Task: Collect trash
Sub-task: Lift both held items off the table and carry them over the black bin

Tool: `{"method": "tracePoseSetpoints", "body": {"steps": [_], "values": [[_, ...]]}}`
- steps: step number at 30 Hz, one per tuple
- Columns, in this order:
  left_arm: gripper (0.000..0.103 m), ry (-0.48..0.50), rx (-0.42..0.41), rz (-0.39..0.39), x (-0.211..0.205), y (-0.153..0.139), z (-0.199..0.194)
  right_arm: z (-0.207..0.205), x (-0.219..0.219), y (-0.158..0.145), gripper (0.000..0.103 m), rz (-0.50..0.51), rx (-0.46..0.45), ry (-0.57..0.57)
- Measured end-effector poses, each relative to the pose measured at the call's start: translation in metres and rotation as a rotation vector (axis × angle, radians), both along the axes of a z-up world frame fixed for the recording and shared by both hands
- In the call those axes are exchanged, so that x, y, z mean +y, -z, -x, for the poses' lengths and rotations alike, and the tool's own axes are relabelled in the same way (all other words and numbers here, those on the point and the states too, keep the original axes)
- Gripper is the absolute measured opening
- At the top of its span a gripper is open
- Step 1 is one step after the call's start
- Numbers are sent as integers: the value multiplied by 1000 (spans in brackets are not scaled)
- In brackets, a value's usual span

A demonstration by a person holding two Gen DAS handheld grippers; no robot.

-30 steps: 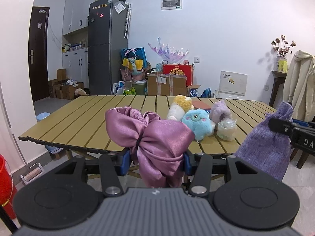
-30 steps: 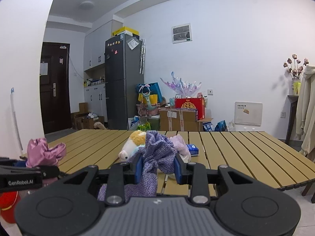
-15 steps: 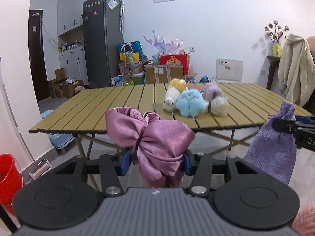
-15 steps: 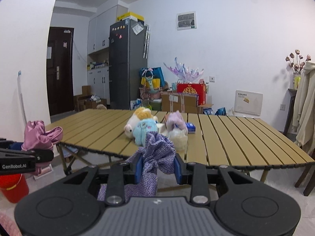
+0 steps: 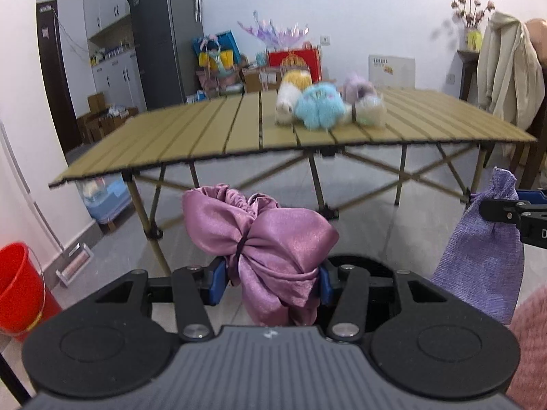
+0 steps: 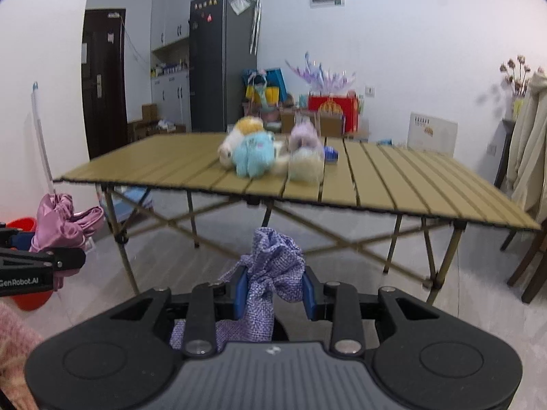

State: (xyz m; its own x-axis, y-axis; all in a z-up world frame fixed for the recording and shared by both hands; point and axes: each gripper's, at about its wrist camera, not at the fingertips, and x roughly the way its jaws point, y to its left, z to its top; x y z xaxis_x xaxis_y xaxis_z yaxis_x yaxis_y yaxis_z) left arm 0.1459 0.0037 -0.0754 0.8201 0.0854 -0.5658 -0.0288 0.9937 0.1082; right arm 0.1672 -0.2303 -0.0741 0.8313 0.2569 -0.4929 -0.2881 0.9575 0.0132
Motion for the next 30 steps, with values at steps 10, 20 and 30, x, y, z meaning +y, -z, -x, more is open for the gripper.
{"method": "tracePoseSetpoints", "body": {"steps": [10, 20, 30], "values": [[51, -21, 121, 4, 6, 43, 8, 15, 3, 44, 31, 47, 127, -9], [51, -49, 221, 25, 15, 75, 8, 8, 1, 84, 31, 46, 249, 21], [51, -93, 335, 54, 28, 103, -5, -2, 2, 107, 31, 78, 305, 48]]}}
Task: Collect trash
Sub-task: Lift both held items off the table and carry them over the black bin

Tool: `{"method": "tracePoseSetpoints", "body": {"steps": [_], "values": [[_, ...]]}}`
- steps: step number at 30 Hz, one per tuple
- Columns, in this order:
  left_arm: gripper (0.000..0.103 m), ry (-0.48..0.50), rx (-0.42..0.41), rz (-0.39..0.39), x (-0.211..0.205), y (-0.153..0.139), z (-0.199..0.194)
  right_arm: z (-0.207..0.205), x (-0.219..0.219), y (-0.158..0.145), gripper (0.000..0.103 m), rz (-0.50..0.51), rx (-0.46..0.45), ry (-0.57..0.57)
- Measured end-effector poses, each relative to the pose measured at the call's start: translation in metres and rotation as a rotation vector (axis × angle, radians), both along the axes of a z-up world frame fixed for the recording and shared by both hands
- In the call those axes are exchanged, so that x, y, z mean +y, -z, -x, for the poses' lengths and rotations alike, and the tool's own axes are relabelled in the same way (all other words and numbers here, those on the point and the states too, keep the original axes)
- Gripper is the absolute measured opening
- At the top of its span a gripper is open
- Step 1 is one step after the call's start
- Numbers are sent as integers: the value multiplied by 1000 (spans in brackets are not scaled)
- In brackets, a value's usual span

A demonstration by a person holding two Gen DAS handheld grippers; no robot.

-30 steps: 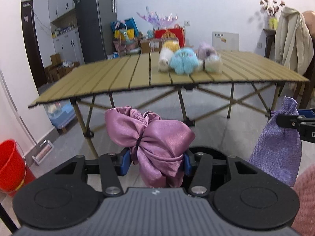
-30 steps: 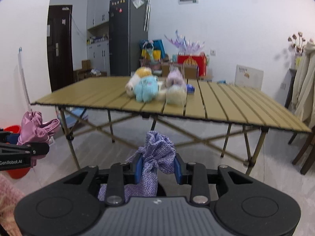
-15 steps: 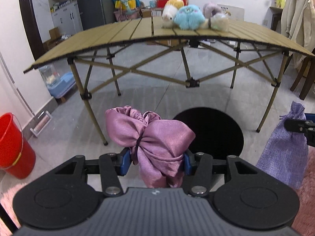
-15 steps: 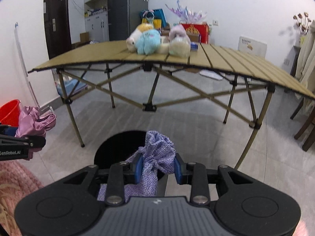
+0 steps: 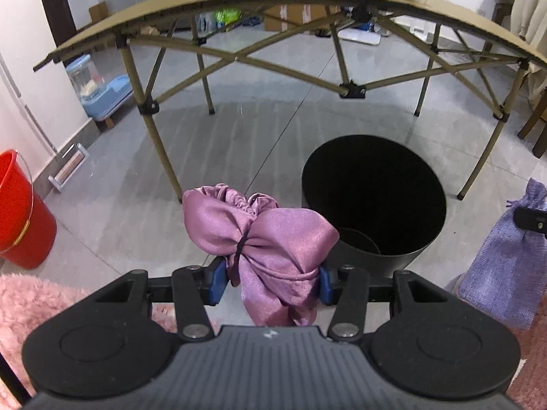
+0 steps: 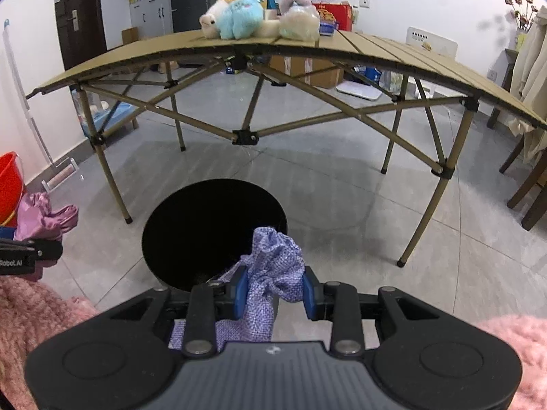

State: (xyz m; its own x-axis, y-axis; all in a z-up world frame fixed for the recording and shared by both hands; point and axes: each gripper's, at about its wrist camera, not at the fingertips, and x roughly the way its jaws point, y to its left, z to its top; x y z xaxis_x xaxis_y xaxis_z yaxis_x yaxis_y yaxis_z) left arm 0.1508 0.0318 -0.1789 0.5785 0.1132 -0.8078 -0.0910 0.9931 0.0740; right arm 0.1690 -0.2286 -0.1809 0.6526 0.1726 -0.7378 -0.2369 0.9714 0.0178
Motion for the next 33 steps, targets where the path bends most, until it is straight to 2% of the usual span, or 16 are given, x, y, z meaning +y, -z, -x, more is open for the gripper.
{"method": "tracePoseSetpoints", "body": {"steps": [9, 16, 24, 33], "values": [[50, -21, 47, 1, 1, 8, -8, -24, -3, 16, 31, -24, 60, 39], [51, -8, 56, 7, -6, 8, -19, -41, -8, 18, 31, -7, 56, 77], [51, 60, 14, -43, -44, -4, -35, -60, -25, 14, 31, 14, 30, 132], [51, 95, 12, -53, -100, -12, -79, -84, -53, 0, 31, 2, -26, 176]]}}
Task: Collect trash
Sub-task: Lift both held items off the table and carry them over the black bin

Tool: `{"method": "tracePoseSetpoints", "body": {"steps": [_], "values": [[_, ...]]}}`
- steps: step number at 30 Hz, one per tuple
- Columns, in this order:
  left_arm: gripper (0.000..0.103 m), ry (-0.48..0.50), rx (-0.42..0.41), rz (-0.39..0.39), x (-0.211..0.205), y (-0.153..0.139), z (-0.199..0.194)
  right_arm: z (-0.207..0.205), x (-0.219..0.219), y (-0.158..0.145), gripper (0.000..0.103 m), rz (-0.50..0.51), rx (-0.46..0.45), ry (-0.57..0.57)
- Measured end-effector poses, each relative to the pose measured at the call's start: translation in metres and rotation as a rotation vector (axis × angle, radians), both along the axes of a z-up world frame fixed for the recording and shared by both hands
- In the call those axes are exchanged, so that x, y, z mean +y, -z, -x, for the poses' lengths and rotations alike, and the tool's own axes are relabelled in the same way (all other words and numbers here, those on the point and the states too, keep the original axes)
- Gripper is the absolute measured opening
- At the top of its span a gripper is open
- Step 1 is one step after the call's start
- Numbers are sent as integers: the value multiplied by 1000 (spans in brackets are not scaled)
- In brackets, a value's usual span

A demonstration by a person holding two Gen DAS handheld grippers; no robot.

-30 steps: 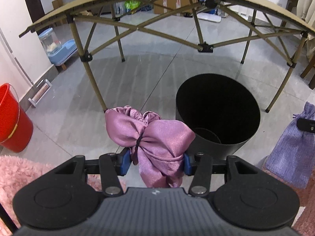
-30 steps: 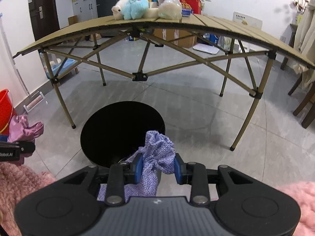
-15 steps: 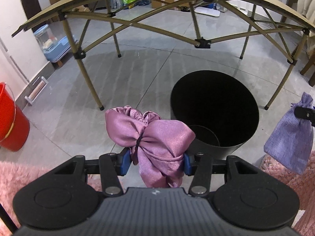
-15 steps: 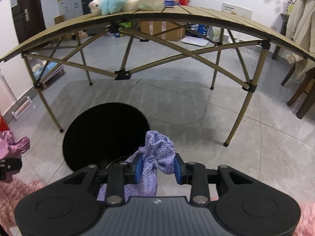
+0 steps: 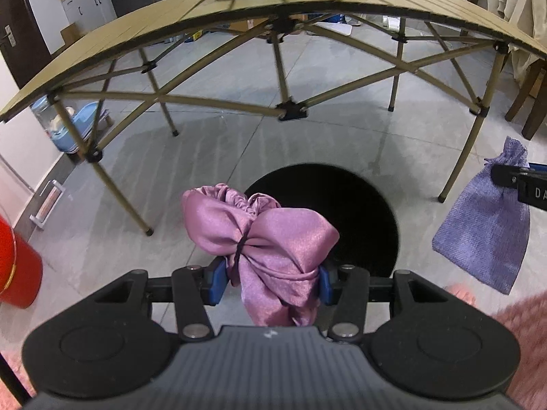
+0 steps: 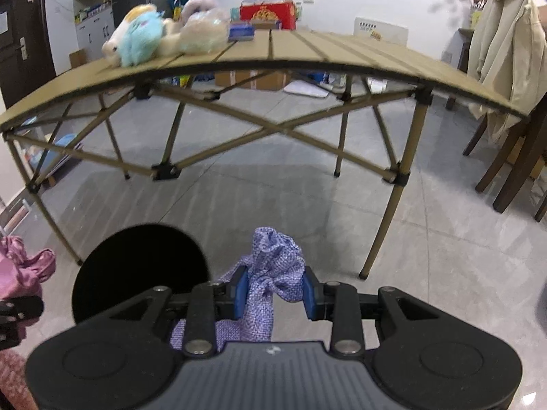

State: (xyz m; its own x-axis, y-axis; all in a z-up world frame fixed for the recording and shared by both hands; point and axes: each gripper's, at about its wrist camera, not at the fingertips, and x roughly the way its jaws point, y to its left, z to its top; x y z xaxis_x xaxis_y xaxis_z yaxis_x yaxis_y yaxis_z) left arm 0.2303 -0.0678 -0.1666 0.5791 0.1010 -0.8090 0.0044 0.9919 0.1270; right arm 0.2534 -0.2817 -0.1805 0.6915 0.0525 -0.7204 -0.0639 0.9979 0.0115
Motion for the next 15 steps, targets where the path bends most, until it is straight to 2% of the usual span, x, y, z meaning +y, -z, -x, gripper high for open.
{"method": "tracePoseSetpoints", "body": {"steps": [7, 15], "values": [[51, -18, 7, 9, -32, -1, -37, -28, -22, -17, 31, 17, -47, -5], [51, -101, 70, 11, -48, 20, -73, -64, -42, -36, 31, 8, -98, -26]]}}
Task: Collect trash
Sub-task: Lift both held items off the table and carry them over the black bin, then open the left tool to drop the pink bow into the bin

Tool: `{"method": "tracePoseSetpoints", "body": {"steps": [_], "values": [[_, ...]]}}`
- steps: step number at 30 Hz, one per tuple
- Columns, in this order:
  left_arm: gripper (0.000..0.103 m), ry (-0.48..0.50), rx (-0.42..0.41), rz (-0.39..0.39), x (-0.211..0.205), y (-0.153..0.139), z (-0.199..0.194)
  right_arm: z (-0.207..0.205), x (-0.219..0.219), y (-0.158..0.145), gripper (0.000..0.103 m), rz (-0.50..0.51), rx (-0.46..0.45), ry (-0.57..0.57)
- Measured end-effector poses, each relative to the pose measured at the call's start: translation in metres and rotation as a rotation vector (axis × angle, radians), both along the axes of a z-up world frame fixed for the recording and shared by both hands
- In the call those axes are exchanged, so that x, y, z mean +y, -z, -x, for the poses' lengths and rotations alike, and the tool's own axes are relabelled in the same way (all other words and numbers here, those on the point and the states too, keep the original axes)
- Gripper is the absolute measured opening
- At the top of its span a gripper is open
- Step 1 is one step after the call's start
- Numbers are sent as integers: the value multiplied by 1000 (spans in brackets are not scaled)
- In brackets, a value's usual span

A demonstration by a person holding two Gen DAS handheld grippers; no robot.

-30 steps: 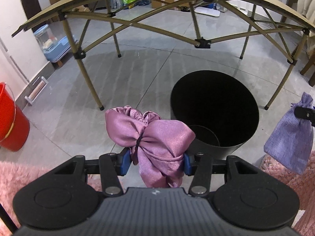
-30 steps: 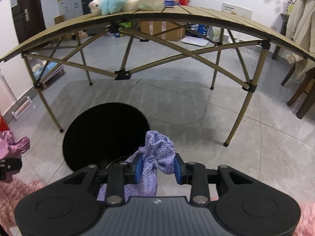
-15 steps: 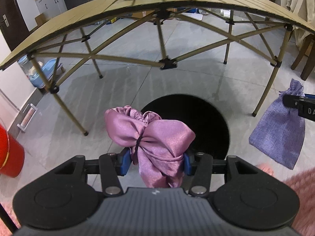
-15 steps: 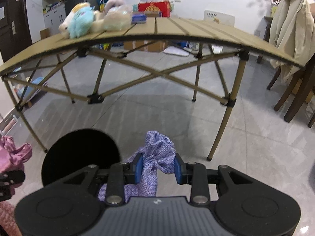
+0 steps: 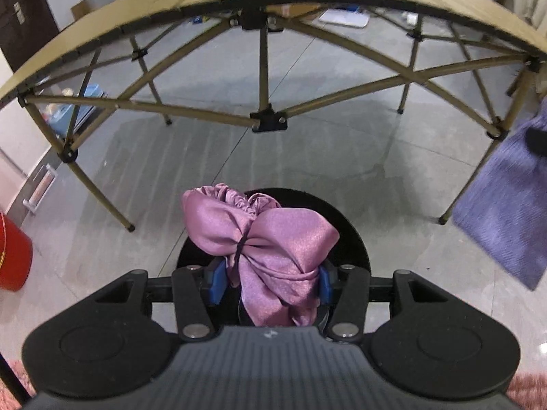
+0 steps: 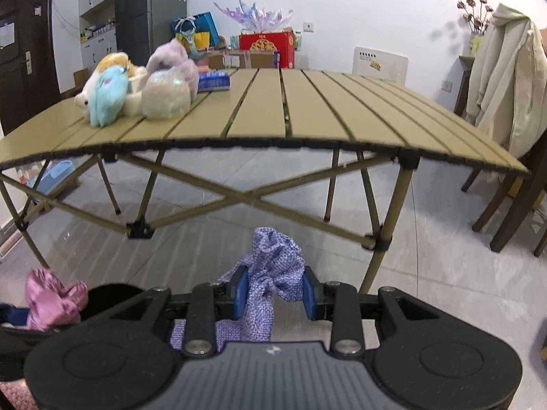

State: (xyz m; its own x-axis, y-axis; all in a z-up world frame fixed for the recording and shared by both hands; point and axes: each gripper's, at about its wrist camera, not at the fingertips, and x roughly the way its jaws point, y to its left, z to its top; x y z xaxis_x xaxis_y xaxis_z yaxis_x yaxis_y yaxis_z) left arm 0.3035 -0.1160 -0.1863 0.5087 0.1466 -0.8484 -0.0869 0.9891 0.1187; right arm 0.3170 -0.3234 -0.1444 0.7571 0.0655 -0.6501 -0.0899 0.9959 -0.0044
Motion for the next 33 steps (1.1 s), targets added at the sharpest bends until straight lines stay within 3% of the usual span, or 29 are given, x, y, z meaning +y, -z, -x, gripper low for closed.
{"method": "tracePoseSetpoints", "body": {"steps": [9, 21, 24, 25, 26, 28, 33], "values": [[51, -88, 54, -1, -9, 20, -28, -33, -14, 11, 31, -25, 49, 6], [52, -90, 74, 5, -15, 29, -33, -35, -19, 17, 31, -35, 79, 23], [63, -79, 72, 4, -16, 30, -33, -36, -16, 18, 31, -32, 82, 21], [72, -80, 64, -3, -16, 29, -33, -36, -16, 18, 31, -29, 83, 20], [89, -85, 58, -11, -17, 28, -33, -36, -15, 19, 31, -27, 84, 19], [103, -102, 41, -28, -17, 24, -32, -37, -14, 19, 31, -26, 89, 17], [103, -133, 45, -58, -14, 19, -31, -38, -17, 21, 31, -30, 100, 23]]}}
